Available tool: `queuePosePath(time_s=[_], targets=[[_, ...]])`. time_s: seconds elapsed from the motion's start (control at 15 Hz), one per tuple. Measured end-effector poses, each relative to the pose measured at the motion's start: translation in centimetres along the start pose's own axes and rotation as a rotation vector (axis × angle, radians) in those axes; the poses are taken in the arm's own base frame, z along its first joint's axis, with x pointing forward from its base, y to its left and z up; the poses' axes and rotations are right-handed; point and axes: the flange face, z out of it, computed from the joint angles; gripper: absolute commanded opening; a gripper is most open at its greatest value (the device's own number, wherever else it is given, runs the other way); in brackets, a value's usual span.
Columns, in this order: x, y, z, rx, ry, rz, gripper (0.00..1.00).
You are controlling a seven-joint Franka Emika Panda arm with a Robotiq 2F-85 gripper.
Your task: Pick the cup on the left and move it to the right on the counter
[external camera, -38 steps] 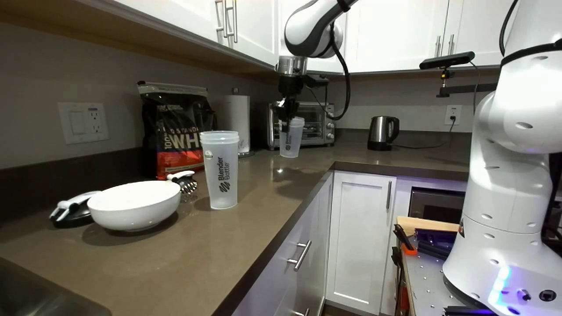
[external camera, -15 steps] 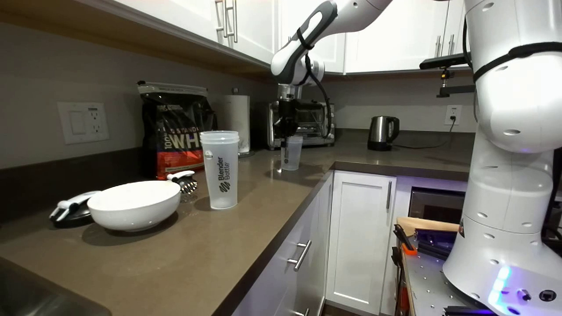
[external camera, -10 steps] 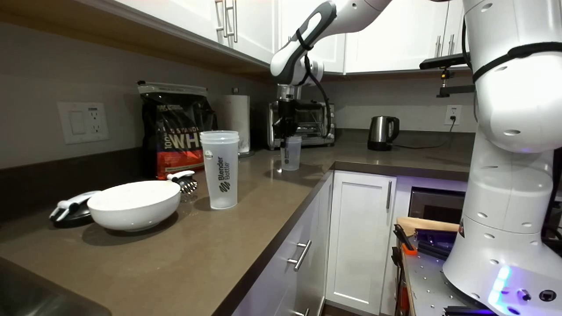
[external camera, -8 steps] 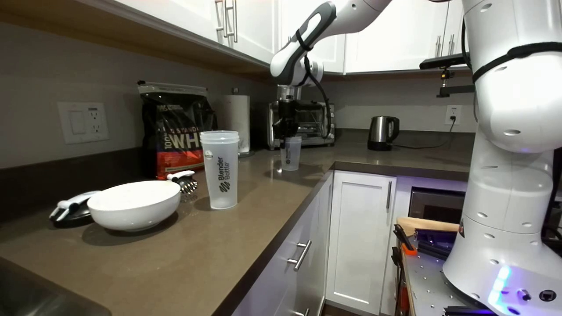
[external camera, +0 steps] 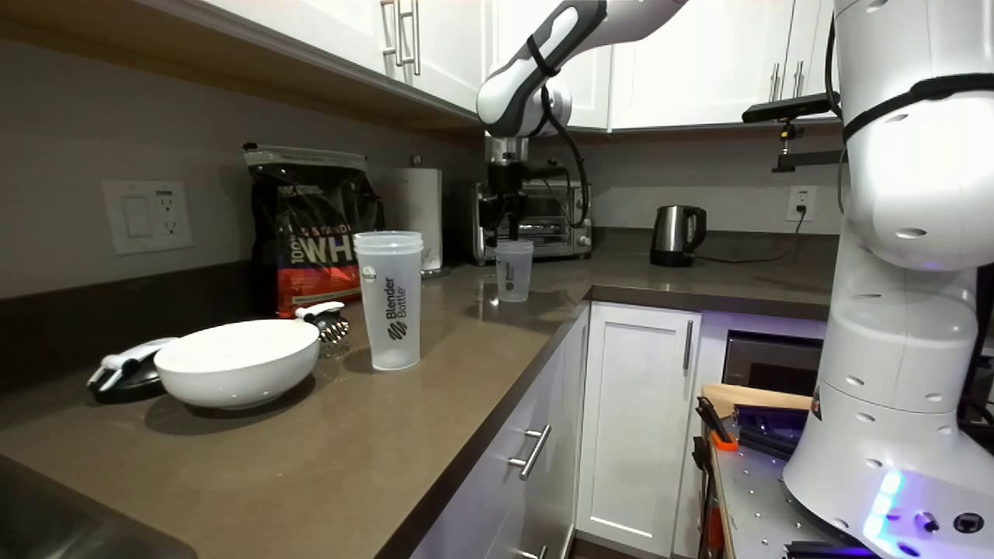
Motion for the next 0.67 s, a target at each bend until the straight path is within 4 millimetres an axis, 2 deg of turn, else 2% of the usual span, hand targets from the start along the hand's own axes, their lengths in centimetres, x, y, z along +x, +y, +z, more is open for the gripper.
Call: queuePosePath(time_s=[0.27,0.47,0.67], targets=[[-0.8,-4.1,-5.4,0.019,0.049,-0.074,1.00],[-2.9,-8.2,-9.0,0.059,0.055,-0.140,1.00],[-5.6,-12.4,-11.2,0.108,0.043,-0.203,1.00]])
